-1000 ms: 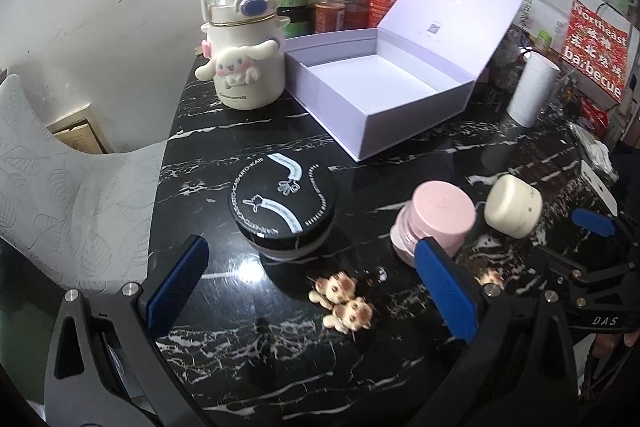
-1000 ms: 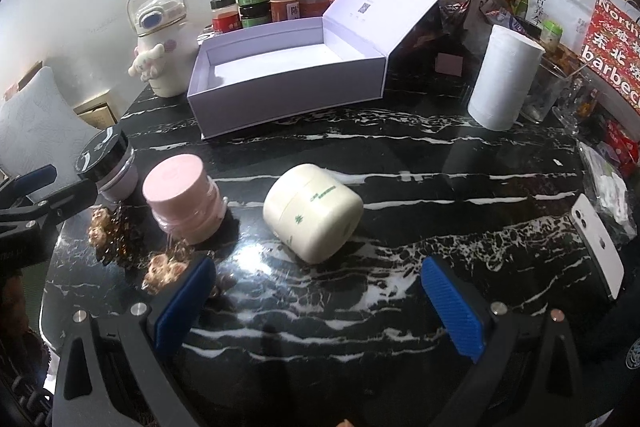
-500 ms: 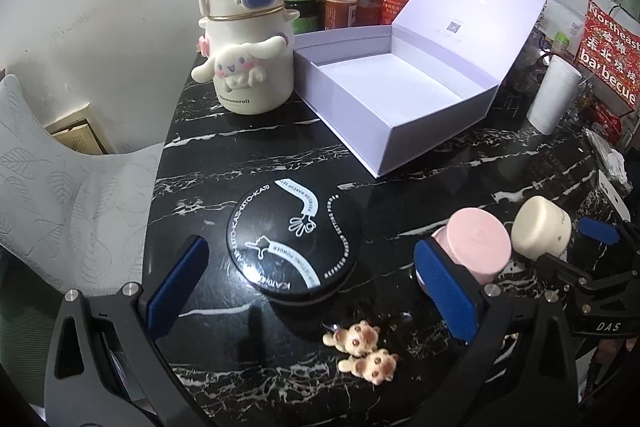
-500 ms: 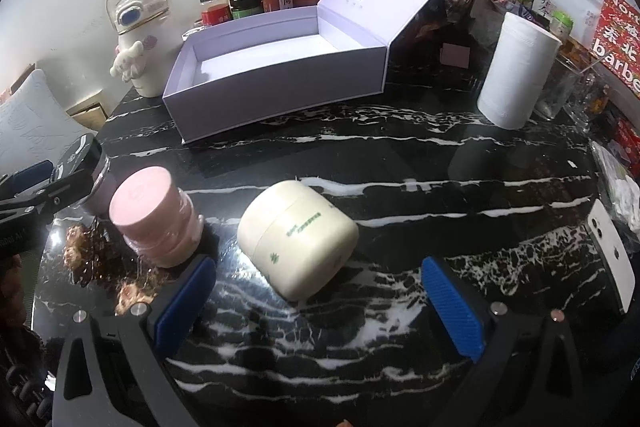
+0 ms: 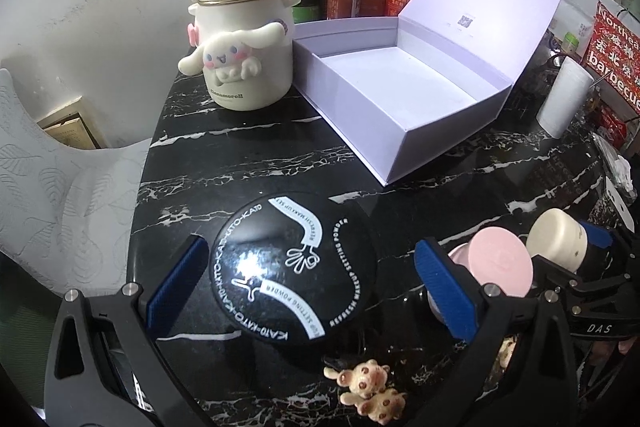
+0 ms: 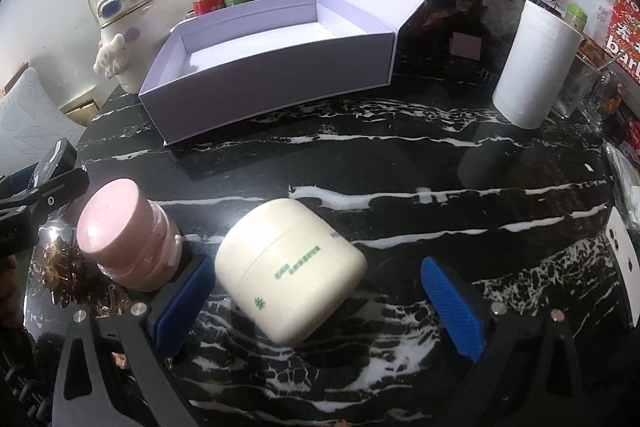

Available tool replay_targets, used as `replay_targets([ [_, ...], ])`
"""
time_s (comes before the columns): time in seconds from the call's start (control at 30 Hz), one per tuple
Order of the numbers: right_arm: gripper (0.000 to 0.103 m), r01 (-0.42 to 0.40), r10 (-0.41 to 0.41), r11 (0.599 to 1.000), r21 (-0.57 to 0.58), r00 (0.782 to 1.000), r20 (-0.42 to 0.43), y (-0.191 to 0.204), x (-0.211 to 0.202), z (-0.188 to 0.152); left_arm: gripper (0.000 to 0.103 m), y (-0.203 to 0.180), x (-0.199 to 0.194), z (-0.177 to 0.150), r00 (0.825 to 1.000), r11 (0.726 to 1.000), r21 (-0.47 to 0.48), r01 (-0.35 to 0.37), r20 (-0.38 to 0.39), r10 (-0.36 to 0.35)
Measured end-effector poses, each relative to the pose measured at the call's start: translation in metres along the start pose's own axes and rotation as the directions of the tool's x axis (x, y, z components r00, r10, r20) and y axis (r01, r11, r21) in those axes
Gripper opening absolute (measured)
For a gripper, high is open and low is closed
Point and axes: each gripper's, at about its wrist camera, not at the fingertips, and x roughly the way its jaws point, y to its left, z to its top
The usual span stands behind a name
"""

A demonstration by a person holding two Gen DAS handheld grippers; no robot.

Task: Organize objects
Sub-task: 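Close the left tool on the black compact while the right tool grasps the cream jar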

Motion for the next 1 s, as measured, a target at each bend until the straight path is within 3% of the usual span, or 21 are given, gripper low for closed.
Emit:
replay_targets([
  [0.47,0.103,0.011,-0.011,1.0,0.0,1.0,0.0,-0.002,0.016,0.007,0.098,-0.001,0.019,0.006,1.0,1.0,0.014,-0.019,0.011,0.019],
  [1.0,0.082,0.028,-0.027,0.999,-0.036,0.999,0.047,0.004,0.018,0.008,0.066,0.001,0.022,0.001,0.999,0.999,0.014,-0.049,0.02,0.049],
])
